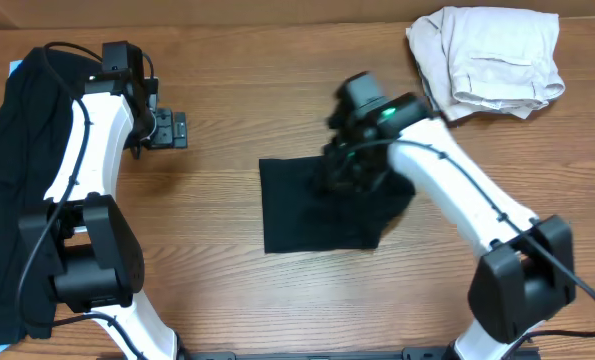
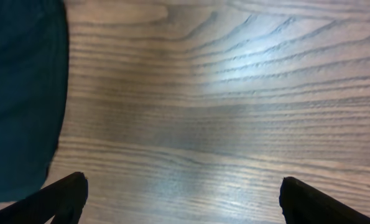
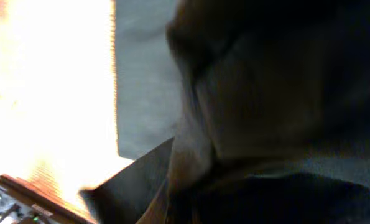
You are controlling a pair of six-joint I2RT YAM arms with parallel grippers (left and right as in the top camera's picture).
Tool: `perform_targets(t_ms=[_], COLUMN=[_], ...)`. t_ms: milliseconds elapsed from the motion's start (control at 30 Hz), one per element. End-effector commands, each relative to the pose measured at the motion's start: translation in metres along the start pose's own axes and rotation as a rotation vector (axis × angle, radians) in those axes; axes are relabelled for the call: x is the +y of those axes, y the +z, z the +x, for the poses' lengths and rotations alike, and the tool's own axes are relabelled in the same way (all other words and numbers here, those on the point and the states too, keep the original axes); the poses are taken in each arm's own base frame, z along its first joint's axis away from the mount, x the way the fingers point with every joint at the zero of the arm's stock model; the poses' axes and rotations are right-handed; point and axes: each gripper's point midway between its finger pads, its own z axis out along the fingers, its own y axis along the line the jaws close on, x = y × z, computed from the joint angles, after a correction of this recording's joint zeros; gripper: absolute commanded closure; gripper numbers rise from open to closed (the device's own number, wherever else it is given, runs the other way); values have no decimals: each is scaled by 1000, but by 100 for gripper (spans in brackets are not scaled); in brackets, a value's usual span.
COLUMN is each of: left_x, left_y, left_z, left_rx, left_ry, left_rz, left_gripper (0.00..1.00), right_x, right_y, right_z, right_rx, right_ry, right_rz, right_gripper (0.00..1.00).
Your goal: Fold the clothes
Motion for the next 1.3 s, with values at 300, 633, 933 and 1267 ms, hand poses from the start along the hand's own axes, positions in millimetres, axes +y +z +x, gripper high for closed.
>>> perform_targets(t_ms=[300, 633, 933, 1267], left_x=[-16, -17, -17, -20], left_y=[28, 44, 44, 43], left_z=[12, 15, 11, 6], left_rx=[1, -19, -37, -56], left_ry=[24, 23, 22, 22], left_rz=[78, 77, 78, 92], left_gripper=[0, 0, 0, 0], right_x=[64, 139, 79, 4], right_y=[37, 38, -7, 9], right_z=[2, 27, -8, -8], right_rx=[-47, -28, -113, -9], right_ry=[-63, -367, -137, 13], right_rz=[-5, -181, 97, 211], right_gripper=[90, 36, 28, 25])
